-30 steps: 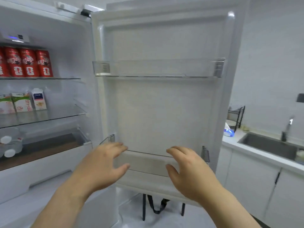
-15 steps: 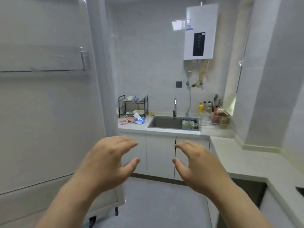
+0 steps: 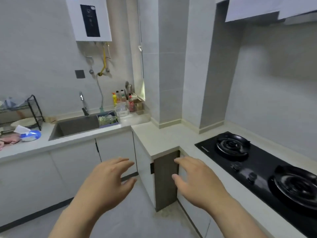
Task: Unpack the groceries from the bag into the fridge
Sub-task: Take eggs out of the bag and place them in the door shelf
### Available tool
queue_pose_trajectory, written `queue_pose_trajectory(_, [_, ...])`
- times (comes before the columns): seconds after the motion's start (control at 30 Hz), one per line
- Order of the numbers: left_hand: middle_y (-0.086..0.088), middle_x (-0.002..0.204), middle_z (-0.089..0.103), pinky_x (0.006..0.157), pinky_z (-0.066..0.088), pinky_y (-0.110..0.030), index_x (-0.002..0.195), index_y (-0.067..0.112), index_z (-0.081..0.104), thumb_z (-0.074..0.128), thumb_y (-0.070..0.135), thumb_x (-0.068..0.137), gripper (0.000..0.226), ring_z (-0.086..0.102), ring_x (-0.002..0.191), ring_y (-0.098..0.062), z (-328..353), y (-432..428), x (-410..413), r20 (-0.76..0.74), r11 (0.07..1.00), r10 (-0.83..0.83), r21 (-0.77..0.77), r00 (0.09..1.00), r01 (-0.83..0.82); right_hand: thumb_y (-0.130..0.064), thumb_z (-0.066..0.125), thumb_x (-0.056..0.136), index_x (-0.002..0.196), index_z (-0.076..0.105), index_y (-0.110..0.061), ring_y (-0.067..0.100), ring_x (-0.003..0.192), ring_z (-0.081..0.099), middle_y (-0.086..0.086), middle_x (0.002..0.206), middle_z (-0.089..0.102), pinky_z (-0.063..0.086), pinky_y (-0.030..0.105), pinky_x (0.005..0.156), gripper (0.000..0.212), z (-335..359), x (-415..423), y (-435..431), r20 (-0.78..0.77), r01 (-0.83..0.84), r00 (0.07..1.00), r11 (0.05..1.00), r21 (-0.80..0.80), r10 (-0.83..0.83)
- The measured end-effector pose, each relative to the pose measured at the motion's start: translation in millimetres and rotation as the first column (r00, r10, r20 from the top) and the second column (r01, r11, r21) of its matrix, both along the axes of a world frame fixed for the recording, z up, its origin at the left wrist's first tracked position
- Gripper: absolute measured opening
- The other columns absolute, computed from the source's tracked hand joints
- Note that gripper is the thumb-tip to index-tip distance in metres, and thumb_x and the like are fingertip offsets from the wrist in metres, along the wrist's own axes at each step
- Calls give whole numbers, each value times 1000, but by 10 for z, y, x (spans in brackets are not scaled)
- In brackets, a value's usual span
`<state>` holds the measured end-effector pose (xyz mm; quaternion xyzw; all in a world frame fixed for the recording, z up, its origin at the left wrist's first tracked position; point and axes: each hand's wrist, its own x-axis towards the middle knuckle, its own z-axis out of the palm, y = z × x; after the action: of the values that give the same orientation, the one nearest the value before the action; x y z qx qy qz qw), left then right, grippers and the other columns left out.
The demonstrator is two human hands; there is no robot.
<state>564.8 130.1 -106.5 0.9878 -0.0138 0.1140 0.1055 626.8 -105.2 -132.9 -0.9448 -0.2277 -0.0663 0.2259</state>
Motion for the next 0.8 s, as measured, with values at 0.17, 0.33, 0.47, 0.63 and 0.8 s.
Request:
queue_pose_trajectory(0.17, [24,150,35,113,26,-20,145,41,38,45,56,95,53,33,138,1,-338,-467,445,-84,974,-216,-82,973,209,-46,46,97,145,37,-34,5,132,36,-19,145,41,30,20,107,50,-261,-138,-666,-54,249,966,967,-54,-252])
queue_pose_trajectory(0.33, [27,147,37,109,33,-20,141,41,43,47,55,93,50,37,133,3,-582,-1148,749,-130,888,-451,-169,883,428,-46,46,97,145,39,-33,7,132,37,-19,143,43,32,22,107,50,-390,-514,-1429,-60,503,858,857,-112,-511])
queue_pose_trajectory(0.47, [28,145,39,110,27,-19,141,43,43,49,56,93,50,35,134,4,-650,-1814,872,-144,802,-593,-196,793,564,-47,47,97,144,39,-35,7,132,38,-19,142,43,35,23,104,49,-419,-852,-1997,-70,662,738,740,-118,-672])
queue_pose_trajectory(0.63, [28,144,40,106,29,-15,137,41,47,53,50,93,45,37,133,4,-671,-2571,902,-140,702,-708,-252,692,666,-47,48,95,140,44,-37,7,128,41,-19,139,47,36,24,100,46,-477,-1202,-2617,-58,795,593,596,-112,-803])
queue_pose_trajectory(0.8, [28,139,45,103,35,-16,133,41,52,57,48,92,42,42,127,5,-703,-3234,898,-143,625,-777,-284,613,727,-47,50,93,135,48,-36,10,118,50,-18,131,53,42,31,99,43,-564,-1446,-3204,-70,859,495,500,-106,-866])
